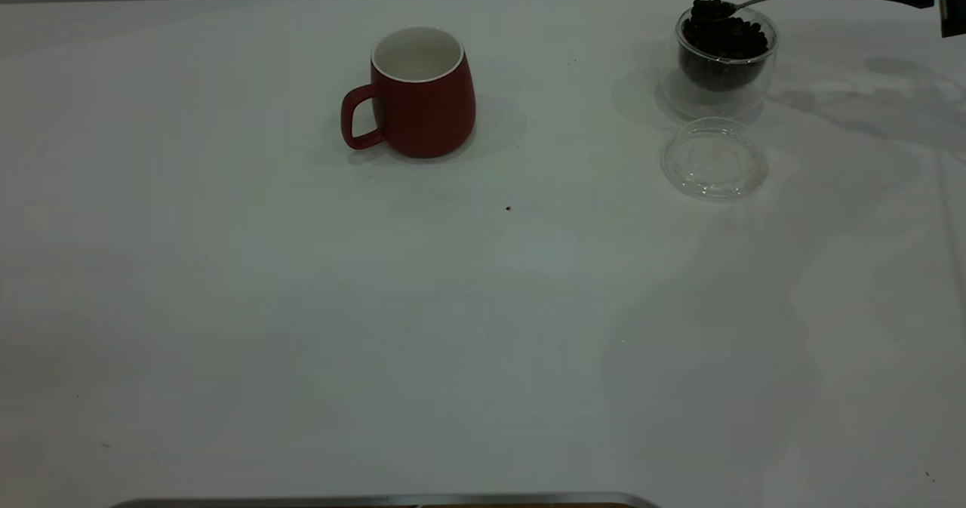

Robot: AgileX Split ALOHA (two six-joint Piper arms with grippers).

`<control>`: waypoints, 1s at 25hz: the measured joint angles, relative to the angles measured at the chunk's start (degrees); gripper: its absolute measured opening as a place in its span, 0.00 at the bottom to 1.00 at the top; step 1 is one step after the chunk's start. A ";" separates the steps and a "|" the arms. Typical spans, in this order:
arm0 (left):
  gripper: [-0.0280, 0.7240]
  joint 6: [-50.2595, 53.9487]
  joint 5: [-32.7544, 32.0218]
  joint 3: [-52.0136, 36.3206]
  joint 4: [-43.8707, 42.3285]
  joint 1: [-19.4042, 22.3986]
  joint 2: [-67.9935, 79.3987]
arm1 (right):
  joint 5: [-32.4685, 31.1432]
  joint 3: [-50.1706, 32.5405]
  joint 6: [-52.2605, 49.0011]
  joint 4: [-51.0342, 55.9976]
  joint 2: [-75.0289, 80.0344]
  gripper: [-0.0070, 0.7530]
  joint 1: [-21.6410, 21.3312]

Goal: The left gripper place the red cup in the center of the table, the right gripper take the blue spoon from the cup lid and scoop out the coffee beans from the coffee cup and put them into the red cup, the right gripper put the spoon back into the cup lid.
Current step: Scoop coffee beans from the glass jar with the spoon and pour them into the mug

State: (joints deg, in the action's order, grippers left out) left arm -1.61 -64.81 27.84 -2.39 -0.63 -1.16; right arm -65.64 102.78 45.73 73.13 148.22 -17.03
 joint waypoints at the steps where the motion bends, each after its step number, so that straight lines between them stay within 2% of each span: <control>1: 0.63 0.00 0.00 0.00 0.00 0.00 0.00 | -0.06 0.00 0.20 0.00 0.00 0.14 0.00; 12: 0.63 0.15 0.00 0.00 0.00 0.00 0.00 | -0.88 0.00 1.40 0.58 0.00 0.14 -0.12; 25: 0.63 0.04 0.00 0.00 0.00 0.00 0.00 | -0.84 0.00 4.84 9.57 -0.20 0.14 0.10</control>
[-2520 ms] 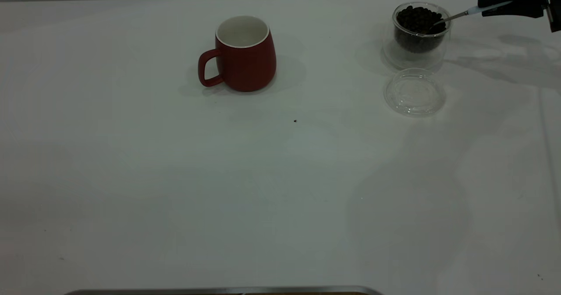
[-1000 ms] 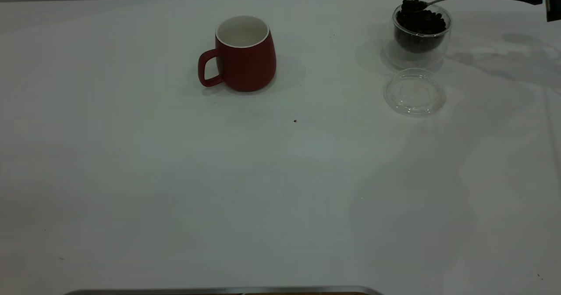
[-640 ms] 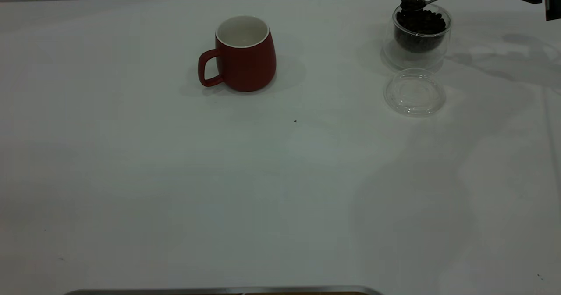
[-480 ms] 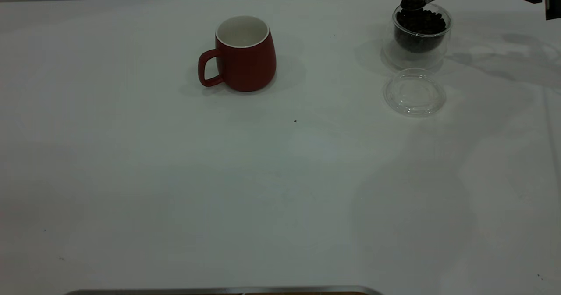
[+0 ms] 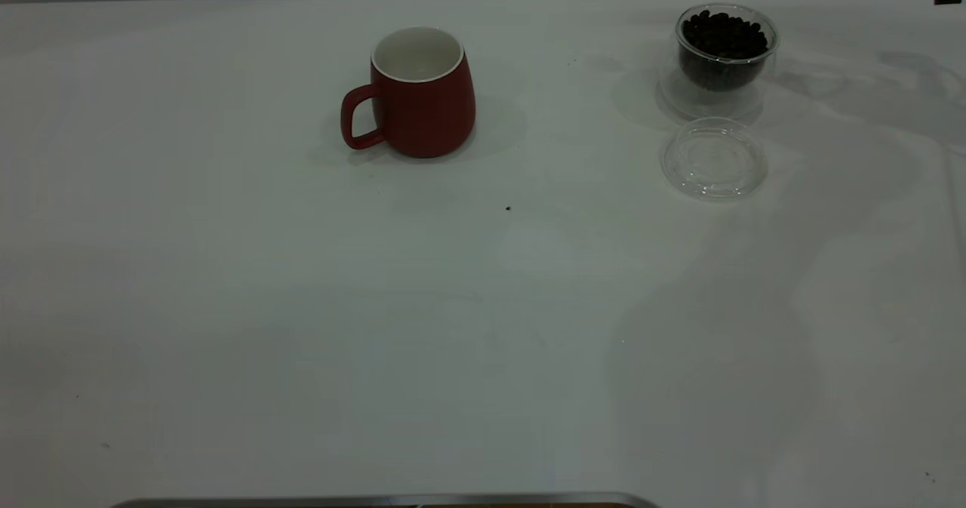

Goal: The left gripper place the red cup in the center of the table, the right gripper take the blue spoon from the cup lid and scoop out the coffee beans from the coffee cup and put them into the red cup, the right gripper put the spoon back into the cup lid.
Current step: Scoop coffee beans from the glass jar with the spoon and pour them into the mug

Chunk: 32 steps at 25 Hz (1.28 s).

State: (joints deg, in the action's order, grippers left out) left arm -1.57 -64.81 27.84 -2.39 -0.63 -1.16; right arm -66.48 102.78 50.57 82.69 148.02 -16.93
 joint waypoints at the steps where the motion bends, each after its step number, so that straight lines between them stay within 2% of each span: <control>1: 0.63 0.00 0.00 0.00 0.00 0.00 0.00 | 0.00 0.00 0.00 0.00 -0.27 0.14 0.27; 8: 0.63 0.00 0.00 0.00 0.00 0.00 0.00 | -0.11 0.00 0.00 1.42 -2.35 0.14 4.34; 22: 0.63 -0.06 0.00 0.00 0.00 0.00 0.00 | -0.05 0.00 0.00 4.07 -2.36 0.14 18.31; 32: 0.63 -0.01 0.00 0.00 0.00 0.00 0.00 | 1.11 0.00 0.00 4.33 -2.36 0.14 25.46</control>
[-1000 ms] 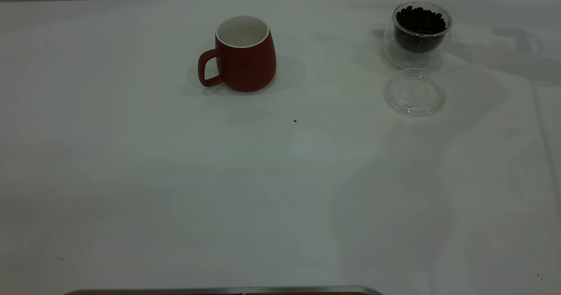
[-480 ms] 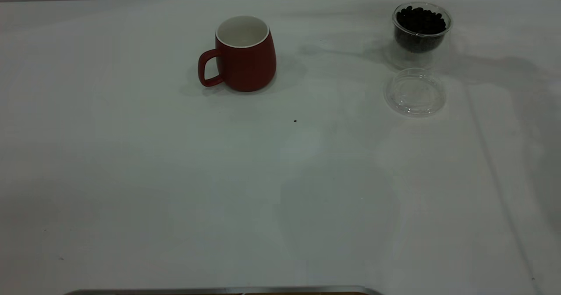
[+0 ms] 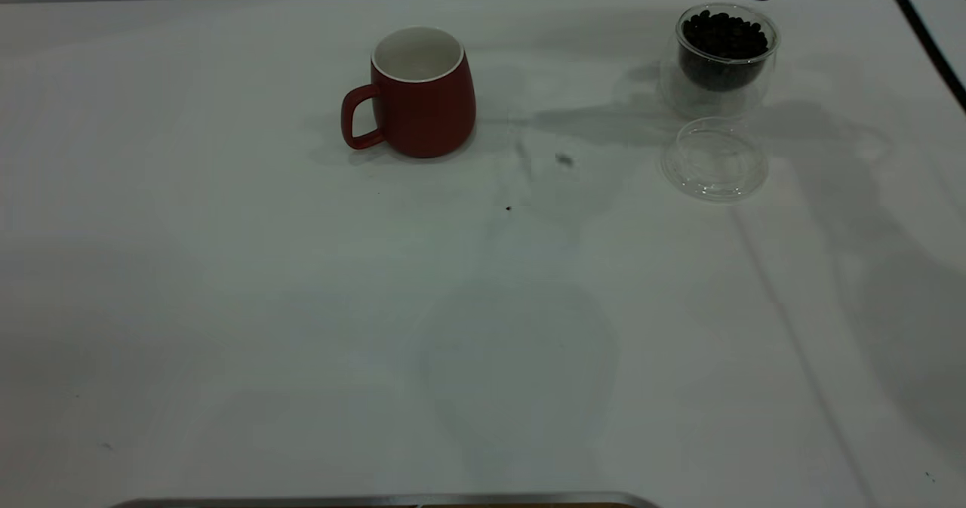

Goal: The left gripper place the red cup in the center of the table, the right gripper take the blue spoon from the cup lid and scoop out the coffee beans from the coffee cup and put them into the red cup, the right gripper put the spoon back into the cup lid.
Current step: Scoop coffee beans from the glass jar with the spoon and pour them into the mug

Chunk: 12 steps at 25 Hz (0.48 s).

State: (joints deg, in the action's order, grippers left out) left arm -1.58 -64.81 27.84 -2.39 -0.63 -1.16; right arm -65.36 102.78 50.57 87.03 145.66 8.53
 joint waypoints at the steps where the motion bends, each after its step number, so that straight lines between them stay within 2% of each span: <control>1: 0.63 0.00 0.00 0.00 0.00 0.00 0.00 | 0.81 0.00 0.00 0.00 0.00 0.14 0.43; 7: 0.63 0.00 0.00 0.00 0.00 0.00 0.00 | 5.02 0.00 0.21 0.12 2.79 0.14 2.17; 12: 0.63 0.00 0.00 0.00 0.00 0.00 0.00 | 13.06 0.00 5.46 0.40 4.19 0.14 2.44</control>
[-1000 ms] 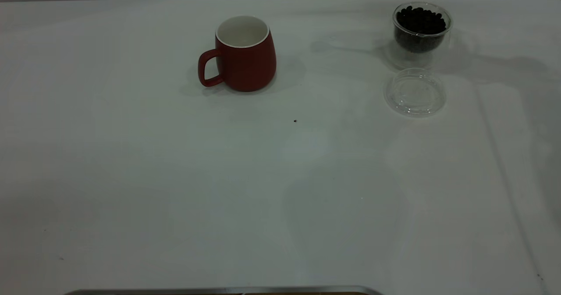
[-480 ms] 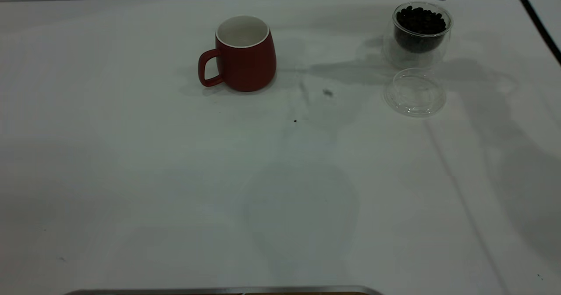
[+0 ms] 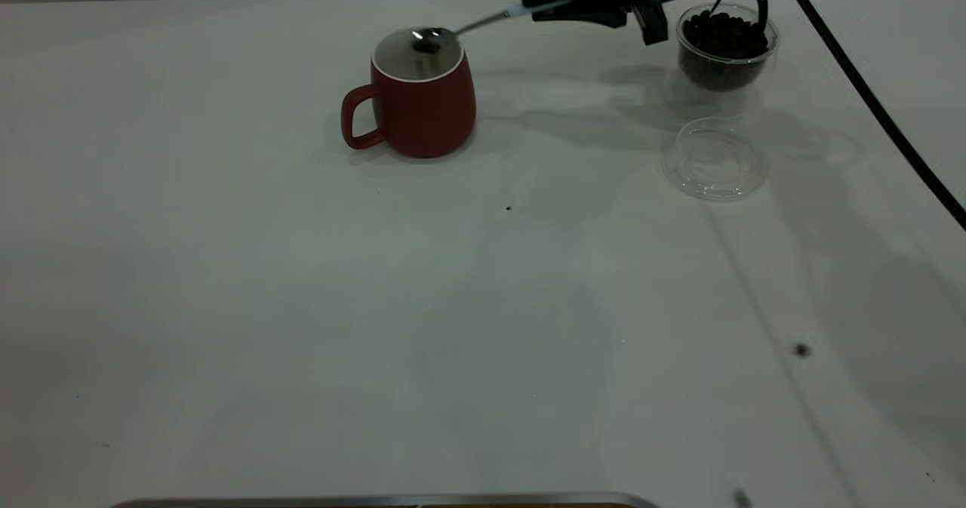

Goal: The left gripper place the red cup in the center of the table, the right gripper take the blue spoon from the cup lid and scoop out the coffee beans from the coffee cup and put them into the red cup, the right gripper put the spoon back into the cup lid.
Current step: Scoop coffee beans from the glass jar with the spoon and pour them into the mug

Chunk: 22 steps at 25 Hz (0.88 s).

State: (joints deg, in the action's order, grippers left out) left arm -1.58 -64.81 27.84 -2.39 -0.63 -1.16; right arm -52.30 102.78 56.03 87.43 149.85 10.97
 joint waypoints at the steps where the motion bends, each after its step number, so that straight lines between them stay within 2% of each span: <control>1: 0.63 0.00 0.00 0.00 0.00 0.00 0.00 | 0.54 0.00 1.46 0.27 0.00 0.14 0.00; 9: 0.63 0.00 0.00 0.00 0.00 0.00 0.00 | 0.71 0.00 13.73 0.64 -0.21 0.14 0.43; 14: 0.63 0.12 0.00 0.00 0.00 0.00 0.00 | 3.10 0.00 22.15 -1.18 -2.80 0.14 1.20; 22: 0.63 0.08 0.00 0.00 0.00 0.00 0.00 | 7.87 0.00 22.65 -13.50 -8.33 0.14 2.72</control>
State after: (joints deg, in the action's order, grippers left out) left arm -1.50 -64.81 27.84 -2.39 -0.63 -1.16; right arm -44.43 102.78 78.68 73.93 141.52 13.69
